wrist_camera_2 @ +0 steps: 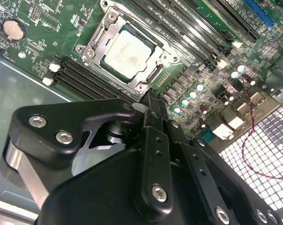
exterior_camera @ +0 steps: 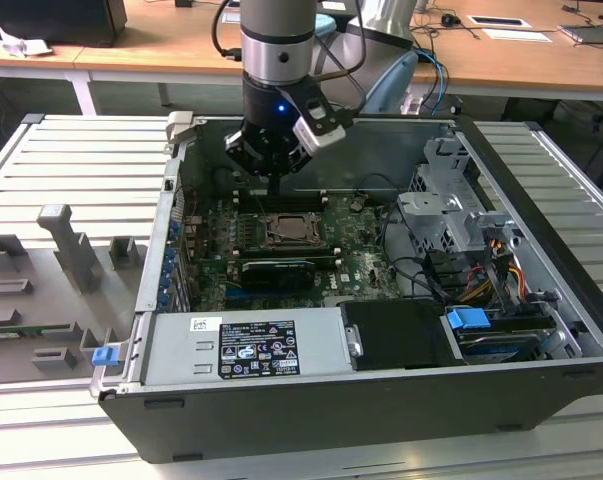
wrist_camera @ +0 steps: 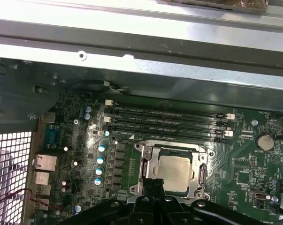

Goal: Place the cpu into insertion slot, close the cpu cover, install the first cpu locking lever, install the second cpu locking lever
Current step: 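Install the first cpu locking lever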

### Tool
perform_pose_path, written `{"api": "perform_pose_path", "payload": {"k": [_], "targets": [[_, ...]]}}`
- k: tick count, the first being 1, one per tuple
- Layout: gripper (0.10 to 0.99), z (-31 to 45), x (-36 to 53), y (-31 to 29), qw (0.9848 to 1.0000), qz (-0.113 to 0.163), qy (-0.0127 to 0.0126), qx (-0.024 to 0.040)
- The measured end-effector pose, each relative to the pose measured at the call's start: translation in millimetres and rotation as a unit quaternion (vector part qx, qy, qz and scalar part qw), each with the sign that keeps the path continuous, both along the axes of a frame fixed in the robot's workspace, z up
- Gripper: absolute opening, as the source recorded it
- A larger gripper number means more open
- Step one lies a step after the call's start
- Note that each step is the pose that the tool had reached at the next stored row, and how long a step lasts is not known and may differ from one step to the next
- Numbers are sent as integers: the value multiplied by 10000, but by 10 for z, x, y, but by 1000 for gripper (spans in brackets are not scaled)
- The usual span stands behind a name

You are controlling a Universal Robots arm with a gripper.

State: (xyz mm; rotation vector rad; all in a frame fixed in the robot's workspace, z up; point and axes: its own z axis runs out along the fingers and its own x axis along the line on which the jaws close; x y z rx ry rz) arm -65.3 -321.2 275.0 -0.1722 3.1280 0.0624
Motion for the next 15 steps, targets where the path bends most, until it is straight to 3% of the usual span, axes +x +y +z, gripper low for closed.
{"api": "perform_pose_path", "payload": {"k": [15], "targets": [[106,-11,-61,0,10000,0,-46,0]]}}
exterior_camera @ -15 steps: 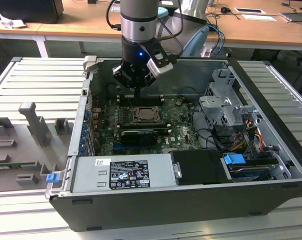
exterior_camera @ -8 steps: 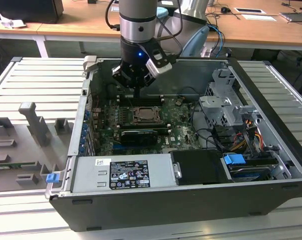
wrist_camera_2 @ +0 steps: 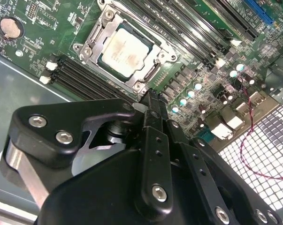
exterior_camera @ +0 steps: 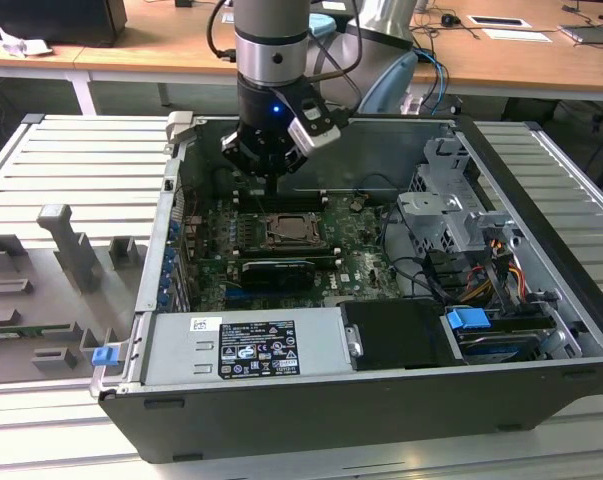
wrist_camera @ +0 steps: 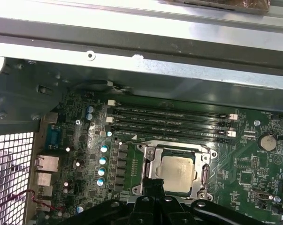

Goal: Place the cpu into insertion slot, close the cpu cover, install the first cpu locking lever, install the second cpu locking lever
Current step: 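Install the first cpu locking lever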

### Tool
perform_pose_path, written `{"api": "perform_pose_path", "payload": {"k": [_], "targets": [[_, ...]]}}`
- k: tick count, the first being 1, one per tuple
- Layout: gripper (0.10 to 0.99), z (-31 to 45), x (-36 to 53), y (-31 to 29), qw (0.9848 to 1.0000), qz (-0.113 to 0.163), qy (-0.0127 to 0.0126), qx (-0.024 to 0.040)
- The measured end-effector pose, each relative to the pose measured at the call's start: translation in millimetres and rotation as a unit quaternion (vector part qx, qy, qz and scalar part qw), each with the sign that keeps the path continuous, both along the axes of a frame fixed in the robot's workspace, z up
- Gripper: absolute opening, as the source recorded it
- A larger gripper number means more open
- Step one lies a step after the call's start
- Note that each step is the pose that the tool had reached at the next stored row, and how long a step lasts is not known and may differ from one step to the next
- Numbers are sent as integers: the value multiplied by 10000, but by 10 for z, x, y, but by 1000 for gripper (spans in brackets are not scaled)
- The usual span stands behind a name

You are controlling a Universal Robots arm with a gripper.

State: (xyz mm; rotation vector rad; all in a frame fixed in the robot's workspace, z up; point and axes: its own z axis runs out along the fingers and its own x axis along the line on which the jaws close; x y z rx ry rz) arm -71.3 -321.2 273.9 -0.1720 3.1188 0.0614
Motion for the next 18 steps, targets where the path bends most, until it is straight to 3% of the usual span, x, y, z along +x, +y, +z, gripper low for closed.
{"api": "perform_pose_path", "payload": {"k": [18], "targets": [[106,-13,-114,0,10000,-1,-58,1]]}}
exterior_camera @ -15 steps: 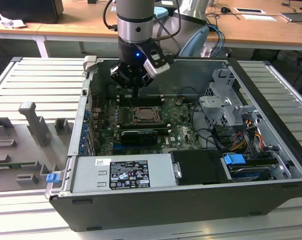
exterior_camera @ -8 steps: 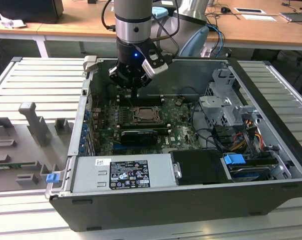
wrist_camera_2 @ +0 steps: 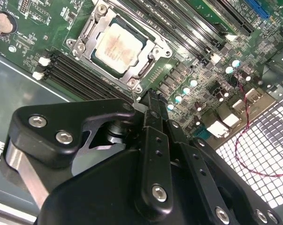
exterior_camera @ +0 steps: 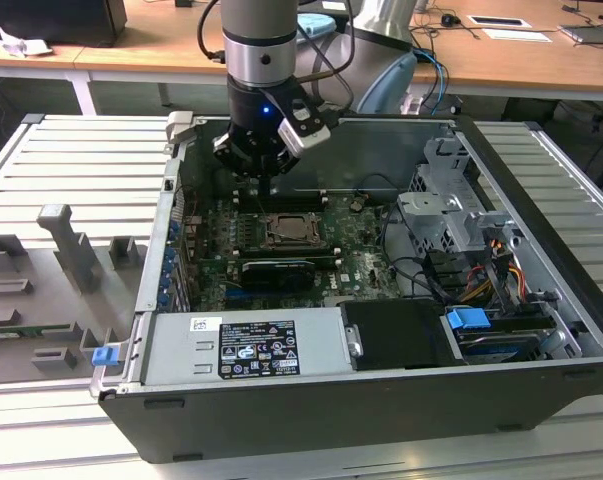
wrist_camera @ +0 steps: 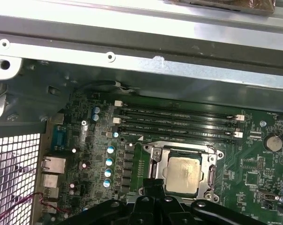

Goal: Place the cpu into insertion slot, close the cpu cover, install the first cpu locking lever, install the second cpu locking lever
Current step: 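Install the first cpu locking lever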

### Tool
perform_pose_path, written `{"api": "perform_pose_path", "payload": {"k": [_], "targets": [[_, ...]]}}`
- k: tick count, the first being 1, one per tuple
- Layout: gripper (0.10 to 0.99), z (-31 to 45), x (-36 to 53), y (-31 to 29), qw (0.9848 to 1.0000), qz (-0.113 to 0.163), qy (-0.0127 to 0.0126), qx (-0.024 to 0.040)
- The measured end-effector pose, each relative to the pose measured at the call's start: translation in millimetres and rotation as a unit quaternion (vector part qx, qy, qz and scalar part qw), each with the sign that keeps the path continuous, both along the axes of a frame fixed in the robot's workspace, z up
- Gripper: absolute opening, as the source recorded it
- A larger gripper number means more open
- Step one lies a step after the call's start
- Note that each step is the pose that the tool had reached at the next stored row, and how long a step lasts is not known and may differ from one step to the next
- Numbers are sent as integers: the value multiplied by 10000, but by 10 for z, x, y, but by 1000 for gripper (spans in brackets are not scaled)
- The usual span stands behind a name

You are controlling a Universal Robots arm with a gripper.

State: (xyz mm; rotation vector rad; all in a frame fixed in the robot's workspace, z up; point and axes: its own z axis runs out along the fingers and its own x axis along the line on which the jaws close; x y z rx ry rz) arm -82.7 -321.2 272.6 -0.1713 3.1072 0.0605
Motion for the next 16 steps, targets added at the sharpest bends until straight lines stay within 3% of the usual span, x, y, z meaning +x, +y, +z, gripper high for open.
{"api": "perform_pose_path", "payload": {"k": [5,16], "targets": [[106,-14,-65,0,10000,-21,-12,0],[106,-69,-161,12,10000,-21,-12,1]]}}
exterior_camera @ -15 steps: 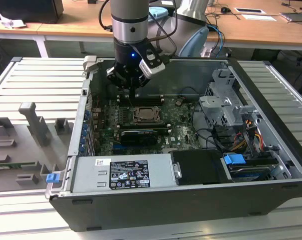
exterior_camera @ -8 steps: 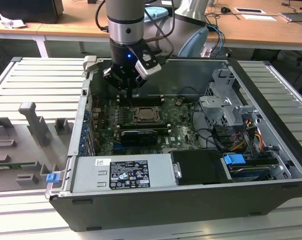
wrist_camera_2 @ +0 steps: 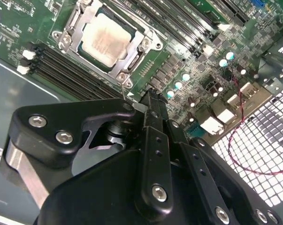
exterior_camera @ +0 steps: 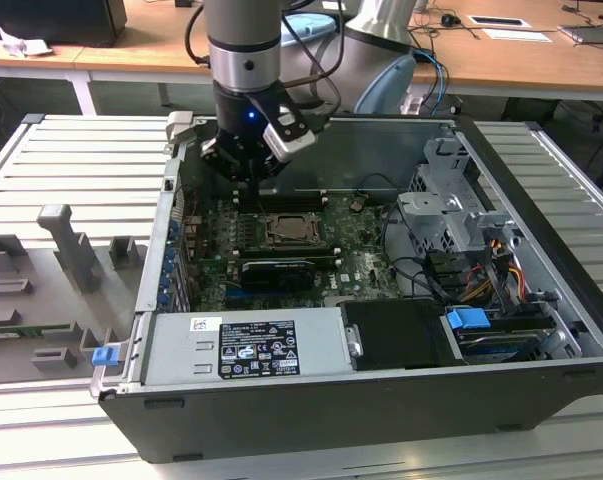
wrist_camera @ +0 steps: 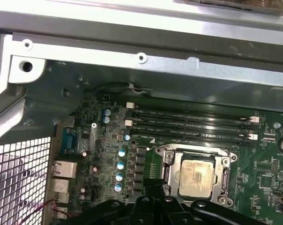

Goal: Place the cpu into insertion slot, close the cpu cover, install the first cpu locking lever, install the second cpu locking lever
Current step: 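Install the first cpu locking lever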

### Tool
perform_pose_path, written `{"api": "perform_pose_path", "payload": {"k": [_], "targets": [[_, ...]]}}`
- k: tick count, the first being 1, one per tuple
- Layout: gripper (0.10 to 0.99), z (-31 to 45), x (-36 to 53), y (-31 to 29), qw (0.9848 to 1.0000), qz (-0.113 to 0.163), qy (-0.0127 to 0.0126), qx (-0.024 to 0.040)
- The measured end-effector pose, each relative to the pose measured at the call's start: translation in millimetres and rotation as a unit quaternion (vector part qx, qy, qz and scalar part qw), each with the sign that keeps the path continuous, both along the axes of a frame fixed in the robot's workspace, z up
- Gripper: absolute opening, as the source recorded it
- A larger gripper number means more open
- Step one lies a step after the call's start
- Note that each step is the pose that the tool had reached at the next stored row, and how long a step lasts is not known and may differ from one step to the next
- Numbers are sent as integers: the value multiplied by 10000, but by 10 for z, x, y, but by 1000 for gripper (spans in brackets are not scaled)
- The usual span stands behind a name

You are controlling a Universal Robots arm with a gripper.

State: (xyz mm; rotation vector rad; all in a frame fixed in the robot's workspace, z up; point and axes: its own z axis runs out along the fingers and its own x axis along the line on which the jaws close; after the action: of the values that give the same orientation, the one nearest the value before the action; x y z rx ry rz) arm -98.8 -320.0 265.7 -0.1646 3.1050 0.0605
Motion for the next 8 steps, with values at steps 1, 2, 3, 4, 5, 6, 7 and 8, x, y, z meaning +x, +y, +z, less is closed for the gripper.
{"api": "perform_pose_path", "payload": {"k": [1,2,3,4,5,6,7,8], "targets": [[106,-4,-11,6,10000,-11,0,0],[106,-7,-21,7,10000,-61,1,0],[106,-10,-27,8,9999,-104,1,0],[106,-15,-48,10,9999,-131,0,0],[106,-19,-64,10,9999,-130,0,0],[106,-25,-82,10,9999,-131,0,1],[106,-30,-96,10,9999,-131,0,2],[106,-34,-112,10,9999,-131,0,1]]}}
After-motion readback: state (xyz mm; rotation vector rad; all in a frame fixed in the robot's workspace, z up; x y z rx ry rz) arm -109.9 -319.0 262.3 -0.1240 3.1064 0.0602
